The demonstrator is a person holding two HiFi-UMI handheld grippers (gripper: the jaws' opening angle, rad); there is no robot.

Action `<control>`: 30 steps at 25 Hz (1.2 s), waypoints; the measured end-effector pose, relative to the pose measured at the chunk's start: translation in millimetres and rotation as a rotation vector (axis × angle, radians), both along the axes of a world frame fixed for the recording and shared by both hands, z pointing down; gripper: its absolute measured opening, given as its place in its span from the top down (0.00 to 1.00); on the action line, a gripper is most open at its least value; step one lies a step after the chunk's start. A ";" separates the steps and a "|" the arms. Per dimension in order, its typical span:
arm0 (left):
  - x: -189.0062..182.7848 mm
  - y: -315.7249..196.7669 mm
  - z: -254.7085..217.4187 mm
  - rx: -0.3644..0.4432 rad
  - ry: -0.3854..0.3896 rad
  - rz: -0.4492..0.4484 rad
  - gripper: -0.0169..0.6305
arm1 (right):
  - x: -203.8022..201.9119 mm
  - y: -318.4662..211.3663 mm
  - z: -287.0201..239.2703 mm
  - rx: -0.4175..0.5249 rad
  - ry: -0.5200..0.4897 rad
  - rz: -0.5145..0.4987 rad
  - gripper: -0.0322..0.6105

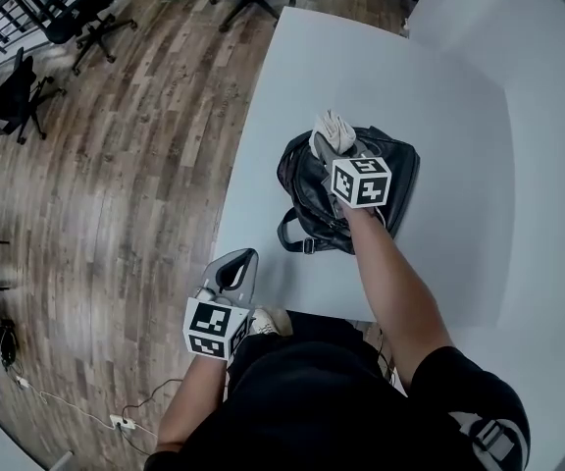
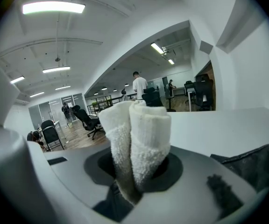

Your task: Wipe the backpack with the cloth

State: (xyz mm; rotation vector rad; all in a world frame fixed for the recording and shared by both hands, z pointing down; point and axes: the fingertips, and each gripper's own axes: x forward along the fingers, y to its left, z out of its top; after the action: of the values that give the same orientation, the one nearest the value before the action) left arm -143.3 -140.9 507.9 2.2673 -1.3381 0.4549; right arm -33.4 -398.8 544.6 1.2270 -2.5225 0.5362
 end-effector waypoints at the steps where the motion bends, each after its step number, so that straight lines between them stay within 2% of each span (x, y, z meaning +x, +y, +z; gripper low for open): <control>1: -0.5 -2.0 0.0 -0.001 0.001 -0.002 0.96 | 0.0 -0.9 2.2 -0.003 0.001 -0.001 0.79; 15: 15.3 -13.1 -0.5 0.019 0.020 0.050 0.96 | 20.4 -4.9 0.9 0.000 0.027 0.040 0.79; 30: 26.2 -15.7 -9.7 0.049 0.021 0.111 0.96 | 77.9 -4.8 -26.7 0.030 0.060 0.146 0.79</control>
State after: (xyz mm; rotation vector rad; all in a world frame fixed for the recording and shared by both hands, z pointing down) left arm -117.1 -156.6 498.3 2.3889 -1.2303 0.4385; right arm 44.5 -403.6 517.9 1.4252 -2.4127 0.4877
